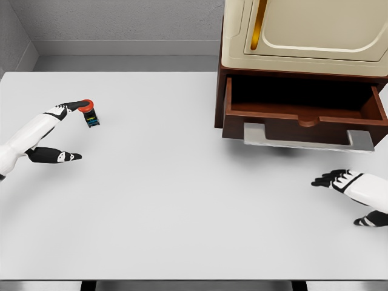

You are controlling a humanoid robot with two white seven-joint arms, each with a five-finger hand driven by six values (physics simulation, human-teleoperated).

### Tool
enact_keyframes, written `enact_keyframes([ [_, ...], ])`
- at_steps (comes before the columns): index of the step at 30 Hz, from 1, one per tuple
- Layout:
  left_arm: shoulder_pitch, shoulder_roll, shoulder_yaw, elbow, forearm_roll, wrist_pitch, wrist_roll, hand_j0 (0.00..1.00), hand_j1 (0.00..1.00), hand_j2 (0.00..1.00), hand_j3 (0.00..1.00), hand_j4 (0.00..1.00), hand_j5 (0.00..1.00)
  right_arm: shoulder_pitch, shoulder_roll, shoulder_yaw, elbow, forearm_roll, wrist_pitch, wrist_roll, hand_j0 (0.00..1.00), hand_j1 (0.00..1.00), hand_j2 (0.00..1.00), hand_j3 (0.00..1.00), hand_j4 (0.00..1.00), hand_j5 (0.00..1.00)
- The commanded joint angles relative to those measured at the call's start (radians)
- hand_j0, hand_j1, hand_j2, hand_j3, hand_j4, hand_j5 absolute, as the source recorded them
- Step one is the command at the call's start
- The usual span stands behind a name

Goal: Put the switch into the drawer with left arm, and close the drawer with right arm

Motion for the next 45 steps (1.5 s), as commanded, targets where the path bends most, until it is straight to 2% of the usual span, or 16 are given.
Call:
enact_keyframes([
  [1, 0.000, 0.001, 0.000, 0.001, 0.008, 0.002, 0.001, 1.00, 1.00, 1.00, 1.00, 1.00, 1.00, 0.000, -0.011, 0.009, 0.000, -0.007, 0.003, 0.000, 1.00, 1.00, 1.00, 1.00, 1.00, 1.00],
  [7, -0.017, -0.001, 0.002, 0.035, 0.011, 0.002, 0.003, 1.00, 1.00, 1.00, 1.00, 1.00, 1.00, -0.012, -0.013, -0.003, 0.000, -0.024, 0.003, 0.000, 1.00, 1.00, 1.00, 1.00, 1.00, 1.00],
  [8, -0.060, -0.007, 0.000, 0.079, 0.012, 0.002, 0.005, 1.00, 1.00, 1.00, 1.00, 1.00, 1.00, -0.012, -0.014, -0.006, 0.000, -0.024, 0.003, 0.000, 0.95, 0.95, 0.95, 0.95, 0.95, 0.95],
  [9, -0.098, -0.040, -0.014, 0.124, 0.014, 0.002, 0.009, 1.00, 1.00, 1.00, 1.00, 1.00, 1.00, -0.012, -0.043, -0.008, 0.000, -0.024, 0.003, 0.000, 0.79, 0.79, 0.79, 0.79, 0.79, 0.79],
  [10, -0.110, -0.070, -0.015, 0.122, 0.014, 0.002, 0.009, 1.00, 1.00, 1.00, 1.00, 1.00, 1.00, -0.011, -0.050, -0.031, 0.000, -0.026, 0.003, 0.000, 0.65, 0.65, 0.65, 0.65, 0.65, 0.65],
  [11, -0.124, -0.077, -0.023, 0.116, 0.017, 0.002, 0.002, 1.00, 1.00, 1.00, 1.00, 1.00, 1.00, -0.009, -0.050, -0.055, 0.000, -0.027, 0.003, 0.000, 0.56, 0.56, 0.56, 0.56, 0.56, 0.56],
  [13, -0.182, -0.096, -0.078, 0.124, 0.025, 0.002, -0.002, 0.95, 0.95, 0.95, 0.95, 0.95, 0.95, -0.003, -0.048, -0.103, 0.000, -0.052, 0.003, 0.000, 0.53, 0.53, 0.53, 0.53, 0.53, 0.53],
  [14, -0.207, -0.120, -0.099, 0.124, 0.034, 0.002, -0.015, 0.95, 0.95, 0.95, 0.95, 0.95, 0.95, 0.000, -0.048, -0.123, 0.000, -0.083, 0.003, 0.000, 0.46, 0.46, 0.46, 0.46, 0.46, 0.46],
  [16, -0.225, -0.169, -0.101, 0.127, 0.107, 0.002, -0.087, 0.96, 0.96, 0.96, 0.96, 0.96, 0.96, 0.011, -0.040, -0.133, 0.000, -0.104, 0.003, 0.000, 0.47, 0.47, 0.47, 0.47, 0.47, 0.47],
  [17, -0.250, -0.178, -0.101, 0.134, 0.120, 0.048, -0.094, 0.96, 0.96, 0.96, 0.96, 0.96, 0.96, 0.011, -0.036, -0.135, 0.000, -0.104, 0.003, 0.000, 0.49, 0.49, 0.49, 0.49, 0.49, 0.49],
  [21, -0.321, -0.197, -0.099, 0.272, 0.193, 0.108, -0.094, 0.96, 0.96, 0.96, 0.96, 0.96, 0.96, 0.015, -0.033, -0.143, -0.002, -0.104, 0.003, 0.000, 0.52, 0.52, 0.52, 0.52, 0.52, 0.52],
  [25, -0.360, -0.201, -0.090, 0.444, 0.236, 0.108, -0.094, 0.96, 0.96, 0.96, 0.96, 0.96, 0.96, 0.035, -0.033, -0.143, -0.002, -0.107, 0.003, 0.000, 0.53, 0.53, 0.53, 0.53, 0.53, 0.53],
  [27, -0.362, -0.208, -0.092, 0.519, 0.295, 0.109, -0.095, 0.96, 0.96, 0.96, 0.96, 0.96, 0.96, 0.046, -0.031, -0.158, -0.002, -0.107, 0.003, 0.000, 0.56, 0.56, 0.56, 0.56, 0.56, 0.56],
  [34, -0.364, -0.209, -0.090, 0.584, 0.284, 0.108, -0.086, 0.94, 0.94, 0.94, 0.94, 0.94, 0.94, 0.078, -0.011, -0.244, -0.002, -0.107, 0.003, 0.000, 0.55, 0.55, 0.55, 0.55, 0.55, 0.55],
  [38, -0.367, -0.208, -0.092, 0.607, 0.275, 0.109, -0.083, 0.93, 0.93, 0.93, 0.93, 0.93, 0.93, 0.081, -0.013, -0.242, -0.002, -0.132, 0.003, 0.000, 0.56, 0.56, 0.56, 0.56, 0.56, 0.56],
  [45, -0.428, -0.235, -0.096, 0.697, 0.264, 0.114, -0.083, 0.92, 0.92, 0.92, 0.92, 0.92, 0.92, 0.083, -0.036, -0.201, -0.002, -0.139, 0.003, 0.000, 0.56, 0.56, 0.56, 0.56, 0.56, 0.56],
])
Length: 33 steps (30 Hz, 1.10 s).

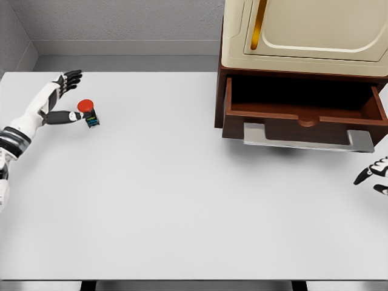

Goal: Put the switch into the drawer with left arm, and close the drawer with right arm

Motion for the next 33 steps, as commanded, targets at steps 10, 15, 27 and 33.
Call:
enact_keyframes([
  [10, -0.021, -0.053, -0.004, 0.107, -0.053, 0.013, 0.021, 0.92, 0.92, 0.92, 0.92, 0.92, 0.92, 0.000, -0.063, 0.062, 0.000, -0.033, 0.003, 0.000, 0.55, 0.55, 0.55, 0.55, 0.55, 0.55],
  [15, -0.026, -0.058, -0.012, 0.112, -0.054, 0.021, 0.023, 0.89, 0.89, 0.89, 0.89, 0.89, 0.89, 0.003, -0.085, 0.071, 0.000, -0.036, 0.003, 0.000, 0.56, 0.56, 0.56, 0.56, 0.56, 0.56],
  [27, -0.025, -0.044, -0.023, 0.110, -0.053, 0.019, 0.036, 0.70, 0.70, 0.70, 0.70, 0.70, 0.70, 0.012, -0.085, 0.076, 0.000, -0.038, 0.003, 0.000, 0.56, 0.56, 0.56, 0.56, 0.56, 0.56],
  [33, -0.023, -0.044, -0.023, 0.109, -0.053, 0.016, 0.036, 0.53, 0.53, 0.53, 0.53, 0.53, 0.53, 0.017, -0.085, 0.077, 0.000, -0.038, 0.003, 0.000, 0.57, 0.57, 0.57, 0.57, 0.57, 0.57],
])
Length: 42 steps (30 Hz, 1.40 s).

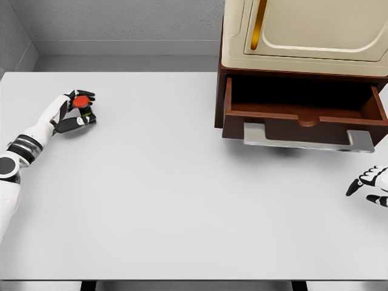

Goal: Put the switch into the drawer with left arm, and close the drawer with right arm

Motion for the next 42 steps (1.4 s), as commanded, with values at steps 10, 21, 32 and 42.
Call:
enact_keyframes([
  [10, -0.003, -0.007, 0.001, -0.022, 0.008, -0.001, -0.001, 0.41, 0.41, 0.41, 0.41, 0.41, 0.41, 0.003, -0.009, 0.000, 0.000, -0.010, 0.003, 0.000, 0.58, 0.58, 0.58, 0.58, 0.58, 0.58],
  [21, -0.005, -0.010, 0.000, -0.105, 0.006, 0.002, -0.011, 0.38, 0.38, 0.38, 0.38, 0.38, 0.38, 0.003, -0.012, 0.000, 0.000, -0.011, 0.003, 0.000, 0.59, 0.59, 0.59, 0.59, 0.59, 0.59],
  [32, -0.002, -0.013, -0.020, -0.243, 0.006, 0.007, -0.038, 0.36, 0.36, 0.36, 0.36, 0.36, 0.36, 0.018, -0.043, -0.009, 0.001, -0.050, 0.003, 0.000, 0.60, 0.60, 0.60, 0.60, 0.60, 0.60],
  [42, 0.009, -0.024, -0.028, -0.397, 0.009, 0.016, -0.110, 0.35, 0.35, 0.35, 0.35, 0.35, 0.35, 0.095, -0.041, -0.055, 0.001, -0.050, 0.003, 0.000, 0.62, 0.62, 0.62, 0.62, 0.62, 0.62],
])
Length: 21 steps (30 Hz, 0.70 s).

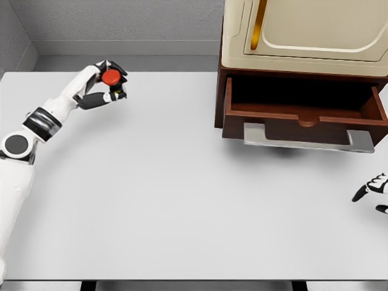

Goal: Put the switch into the drawer with left arm, and close the drawer with right arm

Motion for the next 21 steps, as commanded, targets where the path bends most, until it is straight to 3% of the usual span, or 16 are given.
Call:
enact_keyframes([
  [1, 0.000, -0.005, -0.001, -0.044, 0.009, 0.001, -0.026, 0.35, 0.35, 0.35, 0.35, 0.35, 0.35, 0.002, -0.002, 0.001, -0.001, -0.007, 0.003, 0.000, 0.62, 0.62, 0.62, 0.62, 0.62, 0.62],
  [3, 0.000, -0.007, -0.038, -0.066, 0.009, 0.000, -0.029, 0.35, 0.35, 0.35, 0.35, 0.35, 0.35, 0.002, -0.005, 0.000, -0.001, -0.009, 0.003, 0.000, 0.62, 0.62, 0.62, 0.62, 0.62, 0.62],
  [10, 0.031, -0.008, -0.056, -0.201, 0.010, -0.005, -0.050, 0.35, 0.35, 0.35, 0.35, 0.35, 0.35, 0.021, -0.002, -0.005, -0.001, -0.012, 0.003, 0.000, 0.62, 0.62, 0.62, 0.62, 0.62, 0.62],
  [21, 0.021, -0.046, -0.102, -0.268, 0.010, 0.000, -0.058, 0.35, 0.35, 0.35, 0.35, 0.35, 0.35, -0.003, -0.039, 0.054, -0.002, -0.010, 0.003, 0.000, 0.62, 0.62, 0.62, 0.62, 0.62, 0.62],
])
